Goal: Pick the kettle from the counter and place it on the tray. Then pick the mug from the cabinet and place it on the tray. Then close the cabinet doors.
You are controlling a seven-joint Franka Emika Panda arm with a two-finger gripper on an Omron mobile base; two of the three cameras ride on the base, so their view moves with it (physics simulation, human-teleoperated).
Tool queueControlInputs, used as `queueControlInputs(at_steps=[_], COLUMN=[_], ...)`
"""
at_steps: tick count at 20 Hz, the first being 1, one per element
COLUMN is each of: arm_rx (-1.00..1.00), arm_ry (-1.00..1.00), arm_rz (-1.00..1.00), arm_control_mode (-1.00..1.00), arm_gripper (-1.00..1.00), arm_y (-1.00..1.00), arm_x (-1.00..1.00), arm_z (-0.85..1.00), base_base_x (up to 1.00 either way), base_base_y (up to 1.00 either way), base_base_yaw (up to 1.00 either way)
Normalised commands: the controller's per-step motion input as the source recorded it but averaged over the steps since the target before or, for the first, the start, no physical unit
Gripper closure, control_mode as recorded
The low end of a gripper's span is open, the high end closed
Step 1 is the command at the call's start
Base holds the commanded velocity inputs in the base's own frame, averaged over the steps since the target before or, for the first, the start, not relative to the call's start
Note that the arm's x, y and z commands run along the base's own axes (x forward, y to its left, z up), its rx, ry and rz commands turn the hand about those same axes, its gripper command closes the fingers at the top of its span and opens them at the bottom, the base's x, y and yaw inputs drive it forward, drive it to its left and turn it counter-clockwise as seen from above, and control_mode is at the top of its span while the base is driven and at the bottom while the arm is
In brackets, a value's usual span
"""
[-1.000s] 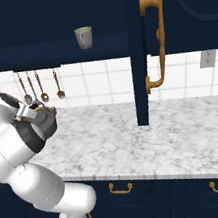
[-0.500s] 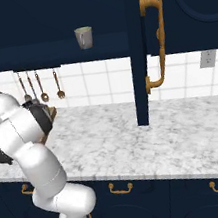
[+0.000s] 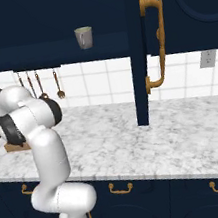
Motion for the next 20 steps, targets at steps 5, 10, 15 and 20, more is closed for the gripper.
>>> queueControlInputs(at_steps=[5,10,15,20], arm_rx=[0.05,0.07,0.12,0.16], arm_ry=[0.00,0.00,-0.03,-0.03], arm_rz=[0.00,0.00,0.02,0.04], arm_control_mode=[-1.00,-1.00,-1.00,-1.00], arm_gripper=[1.00,1.00,1.00,1.00], arm_y=[0.02,0.08,0.08,0.04], arm_x=[0.33,0.37,0.36,0.24], arm_z=[-0.14,-0.16,-0.14,-0.06], base_base_x=[0.00,0.00,0.00,0.00], base_base_y=[0.00,0.00,0.00,0.00], base_base_yaw=[0.00,0.00,0.00,0.00])
